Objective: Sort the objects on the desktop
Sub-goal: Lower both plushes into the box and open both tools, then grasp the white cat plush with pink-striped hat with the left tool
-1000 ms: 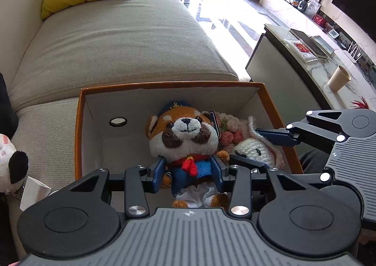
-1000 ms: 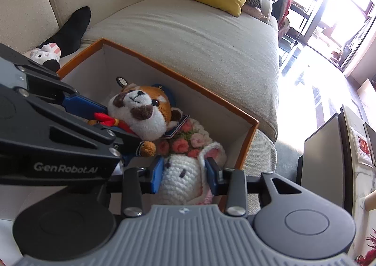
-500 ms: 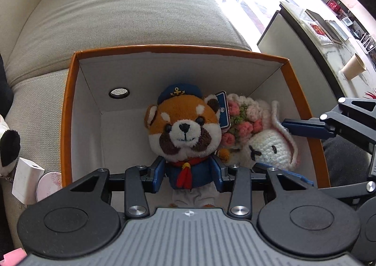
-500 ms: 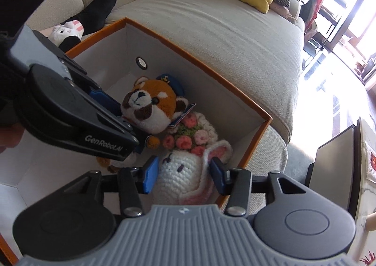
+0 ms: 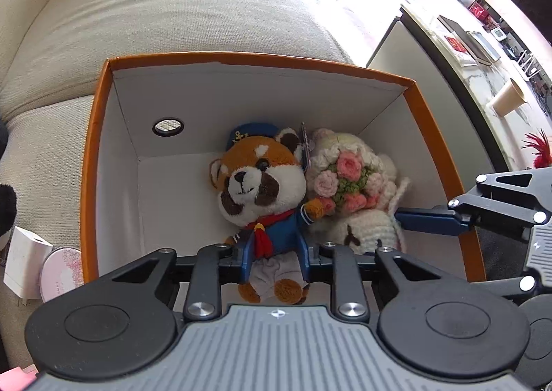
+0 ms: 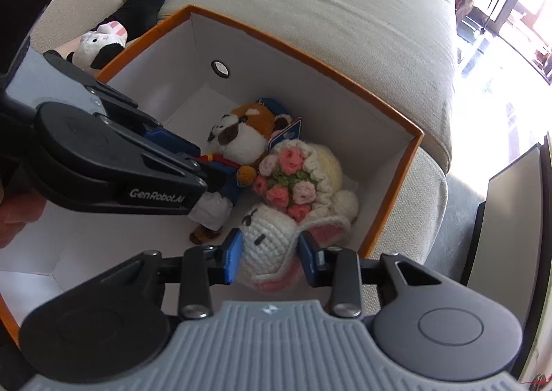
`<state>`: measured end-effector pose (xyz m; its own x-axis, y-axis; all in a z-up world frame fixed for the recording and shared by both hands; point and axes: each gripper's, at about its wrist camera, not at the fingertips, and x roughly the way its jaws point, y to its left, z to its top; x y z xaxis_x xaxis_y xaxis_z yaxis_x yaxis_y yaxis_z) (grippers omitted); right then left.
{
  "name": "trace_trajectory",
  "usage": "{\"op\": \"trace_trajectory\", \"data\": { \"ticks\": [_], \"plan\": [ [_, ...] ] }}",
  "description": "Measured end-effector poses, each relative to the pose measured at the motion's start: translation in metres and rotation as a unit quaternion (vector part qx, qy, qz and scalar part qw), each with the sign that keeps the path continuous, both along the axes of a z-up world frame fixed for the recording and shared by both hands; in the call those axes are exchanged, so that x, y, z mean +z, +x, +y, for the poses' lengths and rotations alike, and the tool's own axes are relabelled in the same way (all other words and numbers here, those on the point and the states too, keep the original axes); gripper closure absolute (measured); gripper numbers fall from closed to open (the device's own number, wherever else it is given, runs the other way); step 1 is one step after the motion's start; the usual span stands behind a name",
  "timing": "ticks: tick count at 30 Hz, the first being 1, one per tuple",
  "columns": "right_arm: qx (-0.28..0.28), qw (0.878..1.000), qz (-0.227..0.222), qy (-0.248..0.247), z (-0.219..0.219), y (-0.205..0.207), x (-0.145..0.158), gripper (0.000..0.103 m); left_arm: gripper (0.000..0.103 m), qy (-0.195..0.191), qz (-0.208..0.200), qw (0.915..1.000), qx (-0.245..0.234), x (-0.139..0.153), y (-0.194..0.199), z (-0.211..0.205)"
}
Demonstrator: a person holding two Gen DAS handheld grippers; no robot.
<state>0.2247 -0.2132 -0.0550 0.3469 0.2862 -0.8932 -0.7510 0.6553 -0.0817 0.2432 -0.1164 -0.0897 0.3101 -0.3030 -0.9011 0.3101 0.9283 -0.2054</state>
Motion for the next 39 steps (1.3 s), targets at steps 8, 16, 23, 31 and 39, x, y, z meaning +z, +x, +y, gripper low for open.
{"op": "trace_trajectory", "data": {
  "ticks": [8,16,23,31,39],
  "plan": [
    [-0.007,1.000,-0.024,0.003,0.008,-0.007,-0.006,0.066,0.075,-0.007,-0.009,0.9999,-0.008,0.000,-0.002,-0.002],
    [-0.013,0.999,-0.034,0.041,-0.017,-0.012,0.019,0.062,0.075,-0.024,-0.042,0.9988,-0.006,0.024,-0.017,0.012],
    [-0.001,0.993,-0.054,0.109,-0.015,-0.033,0.044,0.062,0.075,-0.054,-0.096,0.9937,0.019,0.065,-0.050,0.046],
    [0.065,0.981,-0.069,0.171,0.022,-0.061,0.068,0.063,0.075,-0.022,-0.139,0.9861,0.088,0.100,-0.076,0.107],
    [0.106,0.979,-0.037,0.171,0.091,-0.061,0.076,0.077,0.072,0.005,-0.134,0.9713,0.197,0.093,-0.074,0.199]
  ]
}}
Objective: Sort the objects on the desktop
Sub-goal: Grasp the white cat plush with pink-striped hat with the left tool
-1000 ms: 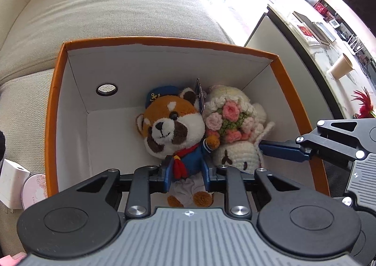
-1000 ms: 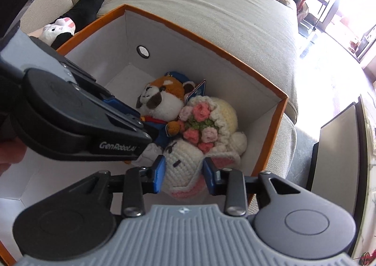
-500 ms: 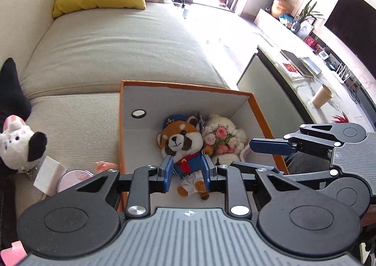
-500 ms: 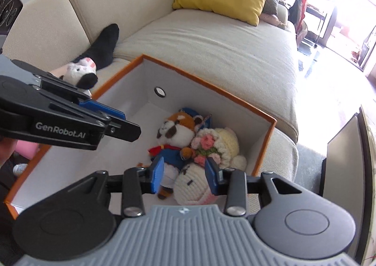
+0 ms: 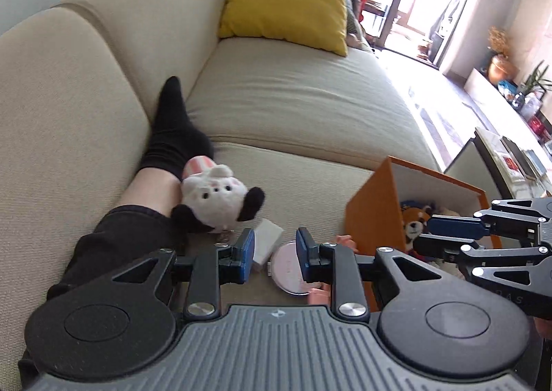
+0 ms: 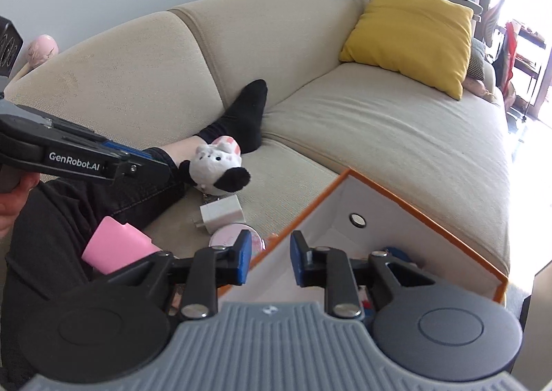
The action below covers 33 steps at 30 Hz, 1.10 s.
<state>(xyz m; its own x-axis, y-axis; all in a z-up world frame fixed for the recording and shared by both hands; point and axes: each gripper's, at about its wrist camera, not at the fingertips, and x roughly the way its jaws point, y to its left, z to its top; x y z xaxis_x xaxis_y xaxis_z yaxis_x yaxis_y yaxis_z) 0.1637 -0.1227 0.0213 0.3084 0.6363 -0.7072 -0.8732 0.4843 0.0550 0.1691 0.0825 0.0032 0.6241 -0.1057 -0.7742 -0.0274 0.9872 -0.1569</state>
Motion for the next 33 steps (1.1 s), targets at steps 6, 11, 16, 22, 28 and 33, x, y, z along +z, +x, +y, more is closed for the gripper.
{"op": "trace_trajectory", "data": {
  "ticks": [6,11,16,22,28,33],
  "plan": [
    [0.025,0.999,-0.002,-0.033,0.054,0.007,-0.013,0.077,0.056,-0.018,0.019,0.9976,0.064,-0.031,0.018,0.051],
    [0.025,0.998,0.013,-0.054,0.092,0.024,-0.033,0.077,0.048,-0.017,0.032,0.9973,0.063,-0.054,0.040,0.064],
    [0.000,0.998,0.031,-0.050,0.122,0.036,-0.054,0.077,0.044,-0.026,0.047,0.9961,0.070,-0.068,0.063,0.074],
    [0.007,0.999,0.034,-0.041,0.150,0.044,-0.065,0.077,0.042,-0.032,0.059,0.9952,0.071,-0.081,0.080,0.083],
    [0.034,0.995,0.051,-0.077,0.169,0.056,-0.080,0.077,0.034,-0.056,0.065,0.9940,0.068,-0.088,0.085,0.088],
    [0.028,0.990,0.091,-0.108,0.179,0.068,-0.093,0.079,0.026,-0.092,0.069,0.9910,0.070,-0.097,0.089,0.094]
  ]
}}
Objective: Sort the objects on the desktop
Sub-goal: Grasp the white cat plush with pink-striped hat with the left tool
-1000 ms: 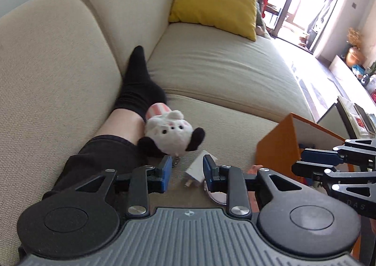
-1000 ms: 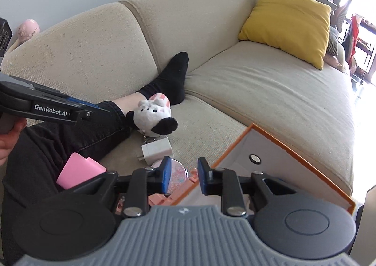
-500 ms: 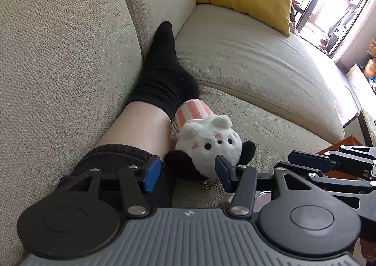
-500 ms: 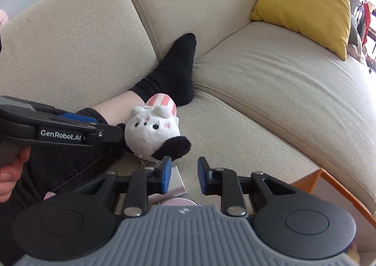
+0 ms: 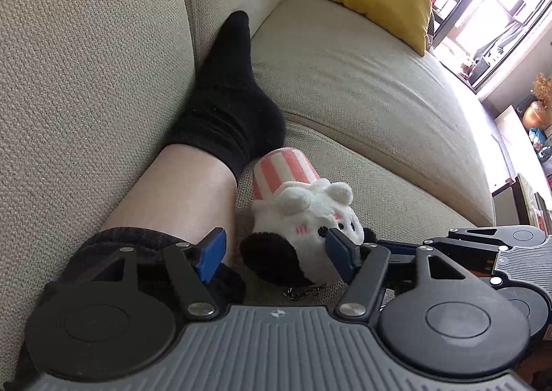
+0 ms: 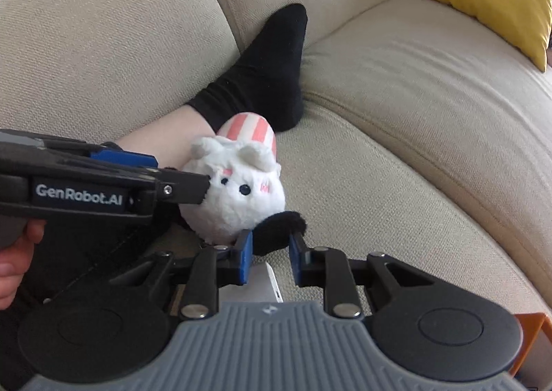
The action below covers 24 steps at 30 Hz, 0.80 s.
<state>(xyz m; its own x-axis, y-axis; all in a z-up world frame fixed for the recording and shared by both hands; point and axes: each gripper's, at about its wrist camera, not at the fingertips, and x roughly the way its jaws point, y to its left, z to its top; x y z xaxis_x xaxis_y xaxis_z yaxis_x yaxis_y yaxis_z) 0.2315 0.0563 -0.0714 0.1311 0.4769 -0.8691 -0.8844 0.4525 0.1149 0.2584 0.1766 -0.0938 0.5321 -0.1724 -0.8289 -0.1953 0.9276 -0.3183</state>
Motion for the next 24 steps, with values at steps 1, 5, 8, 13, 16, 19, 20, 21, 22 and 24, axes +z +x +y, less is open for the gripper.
{"op": "trace_trajectory", "data": {
  "ticks": [1,5,8,13,16,19,20,21,22,24],
  "plan": [
    [0.001,1.000,-0.002,-0.003,0.001,0.001,0.001,0.079,0.024,-0.007,-0.001,1.0000,0.002,-0.001,0.000,0.001],
    [0.008,0.999,-0.038,-0.016,0.002,0.003,0.006,0.078,0.019,-0.032,0.001,0.9995,0.001,-0.007,0.006,0.004],
    [-0.001,0.997,-0.077,-0.023,0.002,0.011,0.010,0.077,0.019,-0.041,0.001,0.9992,-0.002,-0.009,0.009,0.003],
    [0.008,0.999,-0.047,-0.015,0.013,0.018,0.004,0.080,0.019,-0.055,0.006,0.9984,-0.003,-0.014,0.017,0.000],
    [0.028,0.998,-0.050,-0.020,0.020,0.011,0.001,0.087,0.020,-0.057,0.022,0.9981,-0.009,-0.021,0.038,-0.016],
    [0.031,0.998,-0.044,-0.023,0.020,0.007,0.000,0.094,0.023,-0.035,0.019,0.9992,-0.009,-0.022,0.039,-0.024],
    [0.029,0.998,-0.042,-0.022,0.020,0.006,0.000,0.094,0.025,-0.035,0.018,0.9992,-0.008,-0.020,0.038,-0.023],
    [0.029,0.999,-0.040,-0.021,0.020,0.006,0.001,0.094,0.026,-0.037,0.017,0.9991,-0.006,-0.019,0.036,-0.022],
    [0.030,0.999,-0.039,-0.019,0.019,0.005,0.002,0.094,0.028,-0.038,0.015,0.9992,-0.005,-0.017,0.035,-0.022],
    [0.034,0.999,-0.036,-0.014,0.010,0.000,0.007,0.092,0.030,-0.009,0.007,0.9999,-0.002,-0.009,0.027,-0.024]
  ]
}}
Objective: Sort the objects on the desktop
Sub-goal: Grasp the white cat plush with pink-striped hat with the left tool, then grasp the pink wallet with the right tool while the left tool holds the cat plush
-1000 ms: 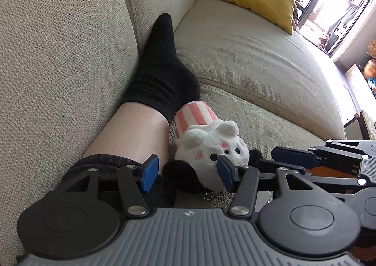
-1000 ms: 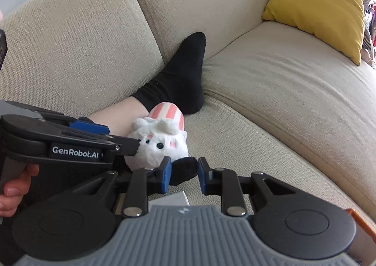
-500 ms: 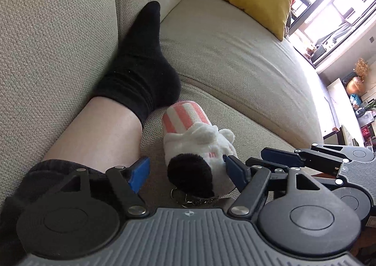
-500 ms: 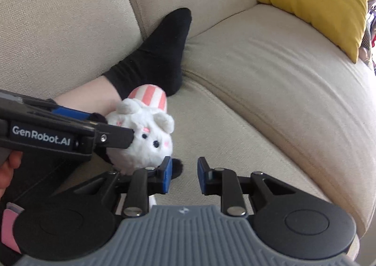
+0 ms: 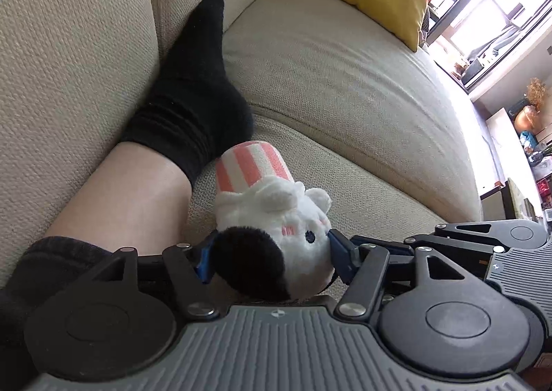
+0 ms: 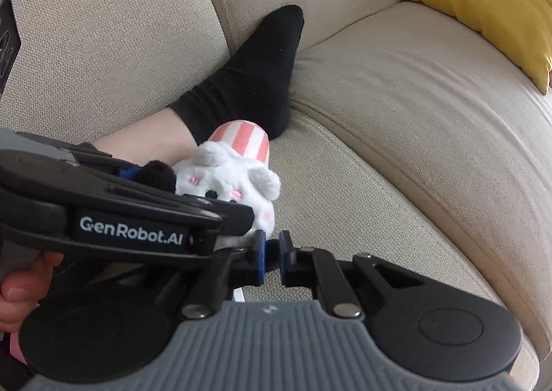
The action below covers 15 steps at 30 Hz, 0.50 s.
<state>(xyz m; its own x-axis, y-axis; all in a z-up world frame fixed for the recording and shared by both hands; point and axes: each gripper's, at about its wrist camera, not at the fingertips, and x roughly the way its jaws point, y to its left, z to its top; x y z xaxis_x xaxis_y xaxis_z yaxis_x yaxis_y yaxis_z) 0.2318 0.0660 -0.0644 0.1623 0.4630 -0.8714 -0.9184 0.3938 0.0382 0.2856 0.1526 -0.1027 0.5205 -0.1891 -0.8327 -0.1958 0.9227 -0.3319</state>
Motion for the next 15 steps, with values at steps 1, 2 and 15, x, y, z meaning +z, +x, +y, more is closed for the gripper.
{"op": "trace_trajectory", "data": {
  "ticks": [1,2,15],
  "plan": [
    [0.000,1.000,0.003,0.003,-0.003,-0.003,0.002,0.092,0.030,0.015,-0.009,0.9998,0.001,0.005,-0.005,-0.001],
    [0.001,1.000,0.008,0.009,-0.008,-0.008,0.006,0.092,0.030,0.024,-0.019,0.9995,0.001,0.012,-0.012,-0.001],
    [0.033,0.988,0.140,0.063,-0.042,-0.108,0.039,0.056,0.030,0.091,-0.070,0.9932,0.023,0.084,-0.135,0.008]
  ]
}}
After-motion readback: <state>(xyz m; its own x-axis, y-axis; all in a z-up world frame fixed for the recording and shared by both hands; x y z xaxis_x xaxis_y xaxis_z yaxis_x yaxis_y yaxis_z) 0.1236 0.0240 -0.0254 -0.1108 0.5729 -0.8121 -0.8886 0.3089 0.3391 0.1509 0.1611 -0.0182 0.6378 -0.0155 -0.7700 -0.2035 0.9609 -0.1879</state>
